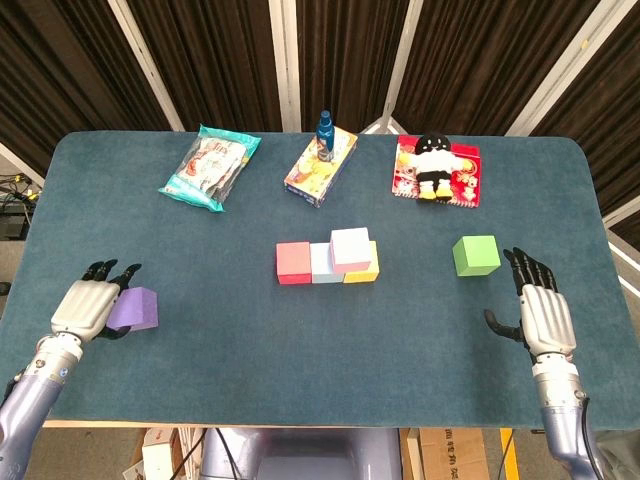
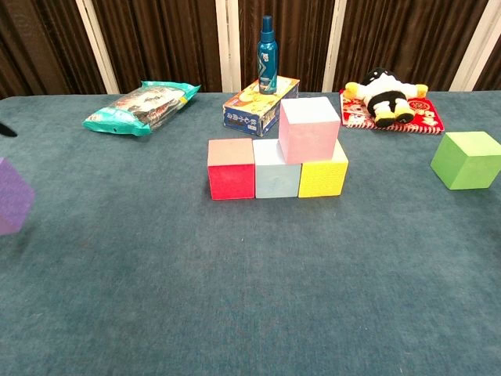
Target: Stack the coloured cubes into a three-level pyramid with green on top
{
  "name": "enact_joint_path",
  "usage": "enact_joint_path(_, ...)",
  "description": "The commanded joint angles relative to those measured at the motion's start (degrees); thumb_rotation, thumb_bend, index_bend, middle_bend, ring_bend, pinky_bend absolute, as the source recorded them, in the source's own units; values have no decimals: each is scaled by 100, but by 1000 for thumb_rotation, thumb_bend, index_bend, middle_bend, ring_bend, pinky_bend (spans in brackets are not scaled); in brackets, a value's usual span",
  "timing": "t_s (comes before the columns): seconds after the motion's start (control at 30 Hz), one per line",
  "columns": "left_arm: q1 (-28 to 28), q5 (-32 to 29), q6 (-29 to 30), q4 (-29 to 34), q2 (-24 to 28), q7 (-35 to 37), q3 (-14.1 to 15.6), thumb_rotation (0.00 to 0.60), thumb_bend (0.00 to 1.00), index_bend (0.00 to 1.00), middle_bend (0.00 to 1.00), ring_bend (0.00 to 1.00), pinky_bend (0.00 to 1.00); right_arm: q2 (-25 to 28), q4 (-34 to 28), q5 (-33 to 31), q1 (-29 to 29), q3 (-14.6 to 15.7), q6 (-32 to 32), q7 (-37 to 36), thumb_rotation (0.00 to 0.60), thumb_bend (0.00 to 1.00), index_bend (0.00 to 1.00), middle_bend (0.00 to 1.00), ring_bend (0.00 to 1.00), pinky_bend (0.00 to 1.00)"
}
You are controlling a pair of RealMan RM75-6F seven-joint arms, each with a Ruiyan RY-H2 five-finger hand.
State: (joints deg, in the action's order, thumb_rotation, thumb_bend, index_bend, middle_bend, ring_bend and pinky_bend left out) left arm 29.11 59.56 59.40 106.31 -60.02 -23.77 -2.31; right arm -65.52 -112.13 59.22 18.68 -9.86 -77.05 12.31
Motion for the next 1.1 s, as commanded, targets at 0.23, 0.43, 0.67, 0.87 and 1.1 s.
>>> enact_joint_path(0.23,735,-499,-345,963,629,-160,-693,600,335,45,367,30,48,-32,48,0,-2,-77,4,-2,600,343,0,0,0,0)
enact_joint_path(0.43,1373,-1246,-617,1249,704,-435,-1033,600,335,46,368,31,48,-78,182,57,-32,-168,-94,-83,600,343,0,0,0,0)
enact_joint_path(0.67,2193,-2186,-663,1129,324,-1042,-1115,600,335,45,369,31,48,-91,284,89,-75,-291,-160,-253,600,343,0,0,0,0)
enact_joint_path(0.87,2909,-3141,-510,798,-232,-1415,-1216,600,335,44,370,31,48,-62,316,13,-90,-365,-92,-371,600,343,0,0,0,0)
enact_joint_path(1.1,3720,-4142,-323,245,-866,-1929,-1247,600,335,45,377,36,48,-21,364,-98,-98,-444,30,-528,600,343,0,0,0,0)
